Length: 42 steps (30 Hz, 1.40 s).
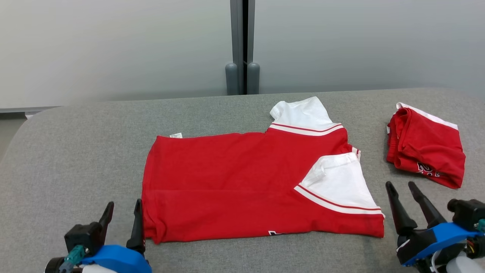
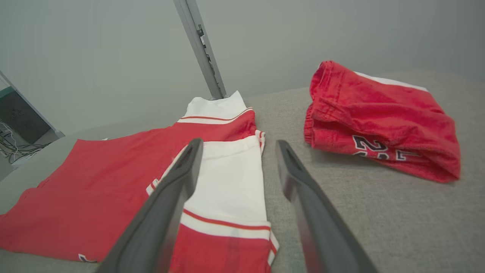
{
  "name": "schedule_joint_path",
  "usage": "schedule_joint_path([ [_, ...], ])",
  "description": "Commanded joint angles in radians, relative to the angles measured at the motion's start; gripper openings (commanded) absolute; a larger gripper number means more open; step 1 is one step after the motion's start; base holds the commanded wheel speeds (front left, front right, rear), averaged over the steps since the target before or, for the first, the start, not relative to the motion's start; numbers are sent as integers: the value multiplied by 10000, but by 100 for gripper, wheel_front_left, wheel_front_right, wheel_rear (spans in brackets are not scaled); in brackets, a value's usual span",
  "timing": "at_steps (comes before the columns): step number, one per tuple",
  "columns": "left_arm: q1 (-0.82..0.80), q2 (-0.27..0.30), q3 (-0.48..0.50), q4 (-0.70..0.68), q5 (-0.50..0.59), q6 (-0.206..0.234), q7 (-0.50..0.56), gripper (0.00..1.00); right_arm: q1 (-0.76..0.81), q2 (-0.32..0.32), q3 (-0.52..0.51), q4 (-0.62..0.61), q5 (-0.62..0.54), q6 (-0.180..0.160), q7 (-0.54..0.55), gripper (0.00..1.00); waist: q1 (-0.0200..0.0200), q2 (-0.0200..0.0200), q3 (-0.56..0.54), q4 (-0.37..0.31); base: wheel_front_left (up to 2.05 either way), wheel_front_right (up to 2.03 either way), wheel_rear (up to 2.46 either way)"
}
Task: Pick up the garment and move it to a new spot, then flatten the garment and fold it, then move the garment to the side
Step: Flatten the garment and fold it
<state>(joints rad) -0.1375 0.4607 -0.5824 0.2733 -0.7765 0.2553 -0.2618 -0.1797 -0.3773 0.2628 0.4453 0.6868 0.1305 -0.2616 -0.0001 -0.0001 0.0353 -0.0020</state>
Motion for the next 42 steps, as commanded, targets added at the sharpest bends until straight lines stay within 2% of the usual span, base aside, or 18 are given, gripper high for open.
schedule_joint_path([
  [1, 147, -107, 198, 167, 237, -176, -42, 100, 217, 221, -164, 87, -392, 5, -41, 100, 1, 1, 13, -16, 0, 0, 0],
  [7, 242, -560, 507, 626, 760, -694, -43, 100, 241, 672, -244, 686, -1399, 5, -41, 100, 1, 1, 61, 1, 0, 0, 0],
  [13, 74, -799, 433, 1256, 988, -1152, -39, 100, -40, 789, -228, 1369, -1697, 3, 258, 100, 1, 1, 62, 5, 0, 0, 0],
  [18, -74, -896, 31, 1697, 965, -1503, 480, 100, -255, 893, -195, 2006, -1777, 3, 975, 100, 1, 1, 30, -9, 0, 0, 0],
  [30, -558, -921, -447, 2557, 860, -2011, 1548, 100, -855, 1236, -76, 3183, -1598, 3, 2120, 100, 1, 1, 79, -53, 0, 0, 0],
  [42, -1005, -983, -637, 3449, 715, -2004, 2437, 100, -1125, 1505, 376, 3930, -1354, 3, 2676, 100, 1, 1, 134, -164, 0, 0, 0],
])
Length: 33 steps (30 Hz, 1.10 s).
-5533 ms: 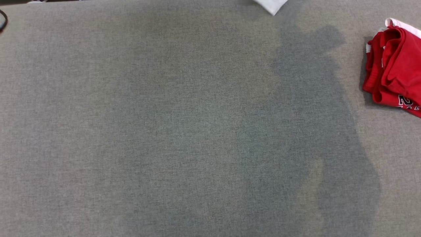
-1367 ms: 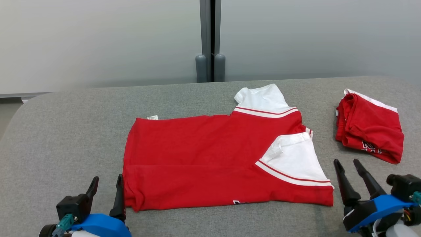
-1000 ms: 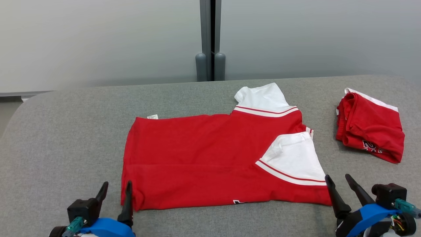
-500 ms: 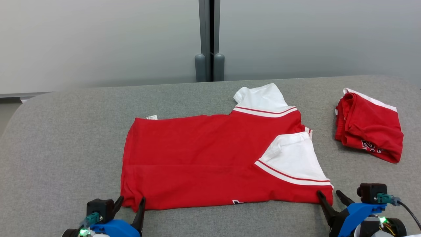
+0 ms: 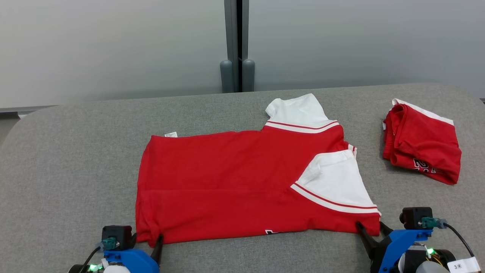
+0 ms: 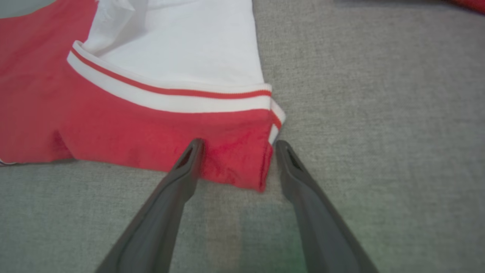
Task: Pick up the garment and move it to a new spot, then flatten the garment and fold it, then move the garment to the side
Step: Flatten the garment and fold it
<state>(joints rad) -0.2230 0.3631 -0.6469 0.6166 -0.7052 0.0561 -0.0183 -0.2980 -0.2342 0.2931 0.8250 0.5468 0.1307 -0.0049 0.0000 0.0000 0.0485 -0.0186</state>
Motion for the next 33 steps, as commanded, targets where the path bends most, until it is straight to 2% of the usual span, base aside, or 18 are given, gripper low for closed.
schedule_joint_path([
  [1, -169, 4, -6, 100, 1, 19, 56, 100, 51, 82, 127, 171, 78, 3, 153, 100, 0, 0, 7, 1, 0, 0, 0],
  [5, -327, 47, 30, 354, -31, 40, 99, 100, -3, 125, 340, 353, 226, 3, 394, 100, 0, 0, 31, 6, 0, 0, 0],
  [6, -364, 49, 24, 419, -47, -1, 109, 100, -11, 136, 408, 383, 265, 3, 444, 88, 0, 0, 38, 13, 0, 0, 0],
  [7, -390, 38, 2, 481, -66, -31, 151, 100, -28, 146, 484, 414, 299, 4, 504, 72, 0, 0, 43, 20, 0, 0, 0],
  [8, -418, 32, -42, 544, -60, -94, 197, 100, -48, 163, 576, 434, 351, 9, 571, 47, 0, 0, 49, 25, 0, 0, 0],
  [10, -503, 16, -126, 663, -73, -235, 374, 100, -79, 169, 701, 449, 447, 14, 616, 33, 0, 0, 67, 31, 0, 0, 0],
  [11, -526, -4, -166, 713, -111, -310, 449, 95, -111, 170, 764, 443, 487, 14, 611, 0, 0, 0, 73, 33, 0, 0, 0],
  [12, -535, -22, -178, 755, -138, -357, 480, 95, -145, 161, 821, 427, 547, 14, 574, 0, 0, 0, 76, 35, 0, 0, 0],
  [13, -558, -21, -159, 773, -147, -340, 436, 39, -182, 131, 863, 404, 598, 11, 510, 0, 0, 0, 82, 36, 0, 0, 0],
  [14, -602, 6, -102, 793, -146, -295, 345, 12, -226, 92, 886, 382, 651, 1, 434, 0, 0, 0, 86, 35, 0, 0, 0],
  [15, -621, 17, -78, 807, -160, -297, 314, 0, -267, 51, 910, 354, 678, 1, 359, 0, 0, 0, 84, 36, 0, 0, 0],
  [25, -306, 261, 90, 667, -460, -424, 164, 0, -442, -427, 1002, 332, 1071, -5, -60, 0, 0, 0, -74, 63, 0, 0, 0],
  [33, 155, 818, -64, -301, -698, -706, 961, 0, -152, -1047, 1273, -359, 1582, -5, 403, 0, 0, 0, -249, 131, 0, 0, 0],
])
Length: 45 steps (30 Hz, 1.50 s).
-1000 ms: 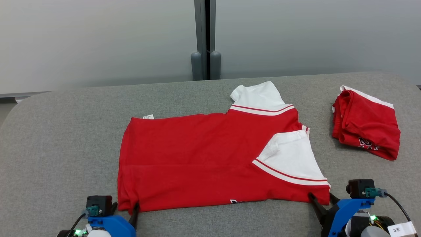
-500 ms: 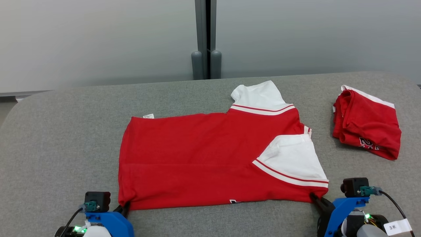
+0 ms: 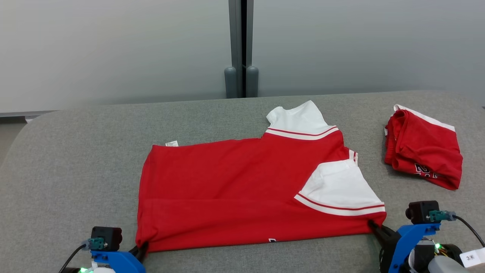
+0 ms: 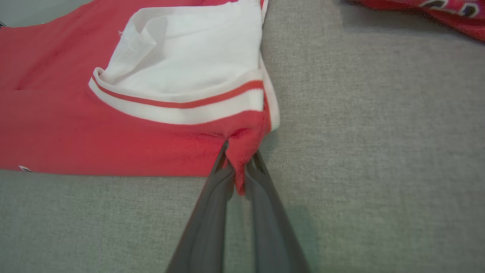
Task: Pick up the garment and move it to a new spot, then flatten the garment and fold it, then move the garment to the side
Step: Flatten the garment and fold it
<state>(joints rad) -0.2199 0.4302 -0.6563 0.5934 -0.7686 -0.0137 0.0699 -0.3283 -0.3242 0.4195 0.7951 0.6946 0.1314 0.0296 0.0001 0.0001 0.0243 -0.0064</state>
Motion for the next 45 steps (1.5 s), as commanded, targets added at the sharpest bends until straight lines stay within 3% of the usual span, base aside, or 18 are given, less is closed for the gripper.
schedule_joint_path([
  [1, 197, 239, 3, -259, -97, -35, 227, 0, 234, -268, 74, -231, 196, -12, 214, 0, -1, -1, -22, 22, 0, 0, 0],
  [5, 610, 692, -76, -1151, -341, -84, 914, 0, 670, -890, 170, -915, 610, -14, 854, 0, -1, -1, -81, 67, 0, 0, 0],
  [11, 1488, 1329, -126, -2768, -866, 265, 2111, 0, 1599, -1502, -26, -2033, 1188, -16, 1913, 0, -1, -1, -152, 92, 0, 0, 0],
  [22, 2588, 2054, -110, -4946, -1644, 1212, 3692, 0, 3063, -1613, -956, -3912, 1441, -11, 4112, 0, -1, -1, -122, 33, 0, 0, 0],
  [23, 2630, 2092, -101, -5062, -1659, 1270, 3739, 38, 3160, -1559, -1106, -3998, 1364, -11, 4210, 0, -1, -1, -115, 35, 0, 0, 0],
  [24, 2669, 2128, -97, -5164, -1676, 1314, 3776, 100, 3240, -1504, -1322, -4041, 1244, -11, 4259, 0, -1, -1, -113, 36, 0, 0, 0],
  [25, 2706, 2156, -89, -5250, -1687, 1372, 3804, 100, 3284, -1428, -1532, -4071, 1126, -11, 4303, 40, -1, -1, -110, 37, 0, 0, 0],
  [26, 2726, 2185, -77, -5313, -1678, 1426, 3834, 100, 3325, -1341, -1735, -4091, 987, -11, 4356, 59, -1, -1, -111, 39, 0, 0, 0],
  [27, 2734, 2199, -68, -5379, -1657, 1488, 3835, 100, 3347, -1253, -1923, -4141, 821, -11, 4366, 100, -1, -1, -114, 43, 0, 0, 0],
  [37, 2478, 2325, 97, -5799, -1377, 1677, 3523, 100, 3516, -630, -2952, -5234, -284, -6, 4486, 100, -1, -1, -127, 63, 0, 0, 0],
  [45, 1684, 2387, 674, -5696, -313, 1954, 1875, 100, 2664, -315, -3342, -5918, -1196, -6, 3132, 100, -1, -1, 151, 74, 0, 0, 0],
])
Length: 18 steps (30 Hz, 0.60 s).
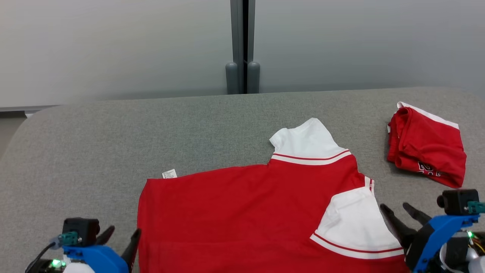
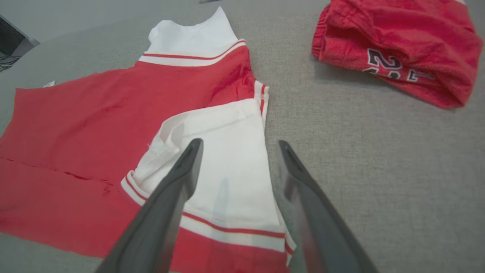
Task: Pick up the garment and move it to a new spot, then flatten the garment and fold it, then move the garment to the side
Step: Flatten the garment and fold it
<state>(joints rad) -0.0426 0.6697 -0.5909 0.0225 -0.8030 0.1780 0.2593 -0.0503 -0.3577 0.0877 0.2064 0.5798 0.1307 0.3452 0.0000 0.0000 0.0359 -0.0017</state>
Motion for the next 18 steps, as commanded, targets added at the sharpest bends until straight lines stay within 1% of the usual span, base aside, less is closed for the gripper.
schedule_joint_path([
  [1, -226, -78, 94, 90, 136, 46, -274, 100, -276, 95, 40, -11, -107, 1, -205, 100, 0, 0, 109, 36, 0, 0, 0],
  [2, -369, -157, 191, 197, 205, 59, -513, 100, -481, 161, 95, 26, -159, 1, -392, 100, 0, 0, 203, 45, 0, 0, 0],
  [5, -841, -323, 236, 658, 405, -118, -945, 100, -1204, 239, 404, 302, -272, 1, -842, 100, 0, 0, 522, 78, 0, 0, 0],
  [9, -1696, -595, 161, 1519, 620, -505, -1241, 100, -2407, 194, 974, 896, -328, 1, -1393, 100, 0, 0, 1030, 198, 0, 0, 0],
  [12, -2356, -866, 53, 2219, 678, -883, -1320, 100, -3324, 145, 1462, 1461, -170, 1, -1734, 100, 0, 0, 1376, 285, 0, 0, 0],
  [18, -3429, -1428, -186, 3249, 856, -1426, -1575, 100, -5161, 22, 2412, 2902, 201, 1, -2355, 100, 0, 0, 2015, 526, 0, 0, 0],
])
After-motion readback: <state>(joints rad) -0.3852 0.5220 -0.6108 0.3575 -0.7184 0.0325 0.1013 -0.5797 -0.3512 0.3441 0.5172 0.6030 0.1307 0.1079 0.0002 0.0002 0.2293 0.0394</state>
